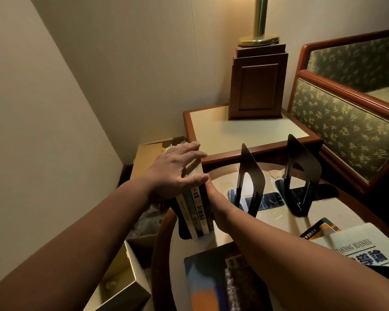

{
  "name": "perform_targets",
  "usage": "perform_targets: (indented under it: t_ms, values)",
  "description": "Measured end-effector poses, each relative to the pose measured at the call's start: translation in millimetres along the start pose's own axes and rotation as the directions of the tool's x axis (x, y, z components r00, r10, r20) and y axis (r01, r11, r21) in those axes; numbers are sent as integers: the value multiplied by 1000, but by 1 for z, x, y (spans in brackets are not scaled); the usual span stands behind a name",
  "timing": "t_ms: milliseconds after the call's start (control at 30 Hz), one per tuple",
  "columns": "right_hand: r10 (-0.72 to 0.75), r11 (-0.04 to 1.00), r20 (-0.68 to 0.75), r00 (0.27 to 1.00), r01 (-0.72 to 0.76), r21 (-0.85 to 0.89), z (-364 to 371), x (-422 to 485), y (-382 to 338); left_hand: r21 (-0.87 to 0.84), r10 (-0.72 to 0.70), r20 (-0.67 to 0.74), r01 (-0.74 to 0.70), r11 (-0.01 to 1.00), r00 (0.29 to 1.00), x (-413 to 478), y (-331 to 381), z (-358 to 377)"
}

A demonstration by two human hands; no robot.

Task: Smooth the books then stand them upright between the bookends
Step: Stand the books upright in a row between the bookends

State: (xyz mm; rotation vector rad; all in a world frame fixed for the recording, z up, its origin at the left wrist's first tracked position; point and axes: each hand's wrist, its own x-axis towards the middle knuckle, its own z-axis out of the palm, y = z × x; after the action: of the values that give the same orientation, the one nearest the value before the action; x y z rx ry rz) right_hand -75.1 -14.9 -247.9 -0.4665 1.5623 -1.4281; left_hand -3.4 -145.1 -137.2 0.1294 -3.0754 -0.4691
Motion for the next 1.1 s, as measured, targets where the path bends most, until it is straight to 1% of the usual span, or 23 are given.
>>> perform_targets:
  t_ms: [133,300,433,567,700,800,900,967,1033,1100]
  values:
    - [8,1000,-7,1000,-8,-16,2,2,0,79,3,37,-6,997,999,3,-5,4]
    - [27,997,-28,999,-29,-66,3,3,-5,108,-18,38,14,994,999,2,-8,7]
    - [50,990,-22,998,-53,-128,1,1,-13,115,-49,31,46,992,998,0,-10,7]
    - [80,980,-7,997,-80,-184,1,-9,-27,126,-71,61,63,990,996,0,-8,4]
    - [113,948,-1,994,-108,-298,-4,-34,-48,139,-81,60,72,988,995,-1,-8,4]
    - [79,881,33,996,-54,-469,-13,-56,-54,137,-84,44,77,988,996,-1,-8,6]
    - [18,805,61,998,22,-593,-26,-80,-52,133,-86,28,82,988,996,-2,-7,8]
    - [-8,720,82,997,63,-691,-36,-101,-50,127,-96,25,92,988,995,-2,-5,9]
    - [-2,638,108,994,84,-766,-48,-122,-47,120,-106,29,102,988,994,-2,-4,8]
    - [14,584,120,993,89,-807,-59,-143,-43,124,-111,31,107,987,993,-2,-3,8]
